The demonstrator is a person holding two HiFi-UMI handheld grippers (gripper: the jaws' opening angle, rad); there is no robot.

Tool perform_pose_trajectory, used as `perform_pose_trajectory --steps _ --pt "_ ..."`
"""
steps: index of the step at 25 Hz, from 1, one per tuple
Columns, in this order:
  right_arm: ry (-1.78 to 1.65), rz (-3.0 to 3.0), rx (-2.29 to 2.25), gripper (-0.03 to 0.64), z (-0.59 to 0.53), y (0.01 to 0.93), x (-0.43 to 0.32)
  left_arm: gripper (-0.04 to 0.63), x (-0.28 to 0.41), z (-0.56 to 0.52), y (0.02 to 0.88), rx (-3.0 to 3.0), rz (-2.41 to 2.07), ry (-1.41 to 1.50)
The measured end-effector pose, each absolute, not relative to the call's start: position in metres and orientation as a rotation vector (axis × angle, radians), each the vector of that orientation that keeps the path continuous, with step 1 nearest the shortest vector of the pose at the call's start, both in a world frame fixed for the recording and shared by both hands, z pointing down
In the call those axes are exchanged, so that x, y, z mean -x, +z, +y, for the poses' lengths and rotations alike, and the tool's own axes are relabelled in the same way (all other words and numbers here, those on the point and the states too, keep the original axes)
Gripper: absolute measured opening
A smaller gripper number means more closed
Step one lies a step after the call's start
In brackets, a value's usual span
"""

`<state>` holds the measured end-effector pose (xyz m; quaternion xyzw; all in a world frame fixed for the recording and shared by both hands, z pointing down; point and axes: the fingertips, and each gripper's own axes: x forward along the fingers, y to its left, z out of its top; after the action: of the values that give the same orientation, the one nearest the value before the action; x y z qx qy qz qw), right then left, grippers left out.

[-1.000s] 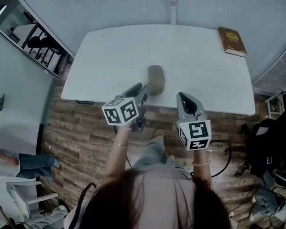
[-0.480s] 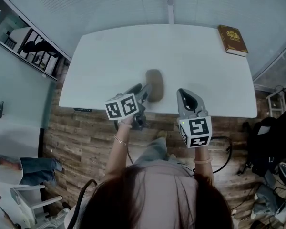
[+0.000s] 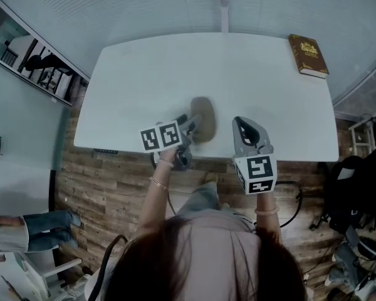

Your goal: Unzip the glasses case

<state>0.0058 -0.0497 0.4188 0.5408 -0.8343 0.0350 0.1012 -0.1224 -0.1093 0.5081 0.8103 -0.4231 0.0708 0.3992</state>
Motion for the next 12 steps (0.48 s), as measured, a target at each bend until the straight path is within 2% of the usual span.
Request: perform_pose_trajectory --steps 12 --pt "0.094 -2.432 -1.628 0.003 -0.071 0.419 -0.013 0.344 0.102 -0.122 0.527 -2.004 -0.954 0.274"
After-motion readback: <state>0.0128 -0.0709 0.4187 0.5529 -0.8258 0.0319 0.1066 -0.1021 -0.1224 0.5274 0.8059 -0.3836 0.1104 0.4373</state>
